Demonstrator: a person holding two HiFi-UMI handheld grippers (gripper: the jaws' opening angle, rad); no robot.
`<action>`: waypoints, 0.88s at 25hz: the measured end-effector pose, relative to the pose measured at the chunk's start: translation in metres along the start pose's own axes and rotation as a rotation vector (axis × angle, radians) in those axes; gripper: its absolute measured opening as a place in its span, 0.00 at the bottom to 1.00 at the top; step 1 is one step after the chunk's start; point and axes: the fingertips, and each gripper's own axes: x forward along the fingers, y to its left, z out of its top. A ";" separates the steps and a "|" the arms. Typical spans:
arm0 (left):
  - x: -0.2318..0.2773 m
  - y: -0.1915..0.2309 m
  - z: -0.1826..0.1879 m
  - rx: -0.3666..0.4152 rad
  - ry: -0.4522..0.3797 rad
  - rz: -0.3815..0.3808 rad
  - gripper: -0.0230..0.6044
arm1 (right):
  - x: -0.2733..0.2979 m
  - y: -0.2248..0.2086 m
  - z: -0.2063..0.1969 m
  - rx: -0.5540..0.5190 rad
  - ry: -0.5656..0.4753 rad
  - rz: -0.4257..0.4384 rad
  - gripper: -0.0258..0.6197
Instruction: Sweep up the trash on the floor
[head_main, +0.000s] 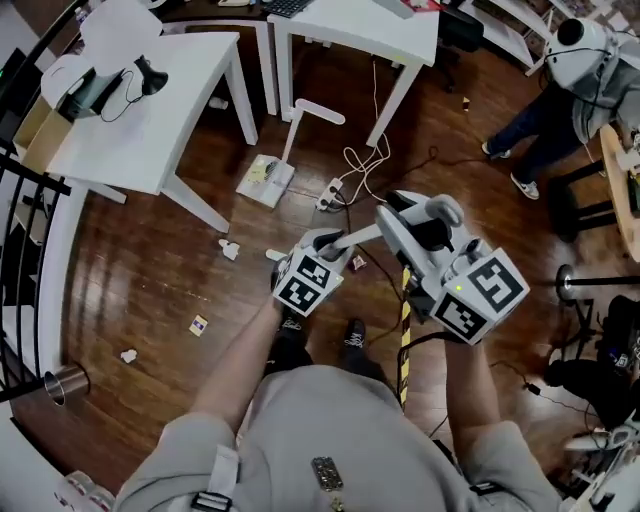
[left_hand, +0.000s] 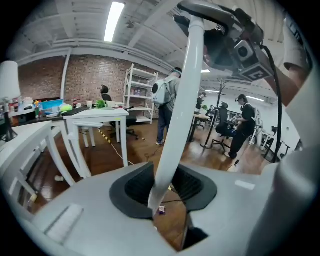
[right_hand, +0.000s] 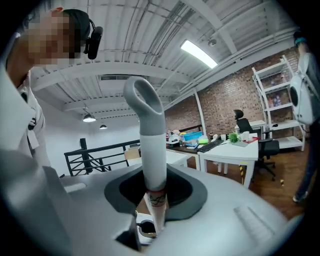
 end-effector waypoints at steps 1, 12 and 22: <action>0.016 -0.016 0.004 0.010 0.008 -0.024 0.22 | -0.019 -0.013 -0.004 0.005 -0.006 -0.020 0.16; 0.191 -0.163 0.016 0.101 0.049 -0.188 0.22 | -0.194 -0.146 -0.080 0.084 0.007 -0.212 0.16; 0.289 -0.227 0.008 0.164 0.038 -0.349 0.23 | -0.251 -0.207 -0.132 0.069 0.027 -0.401 0.16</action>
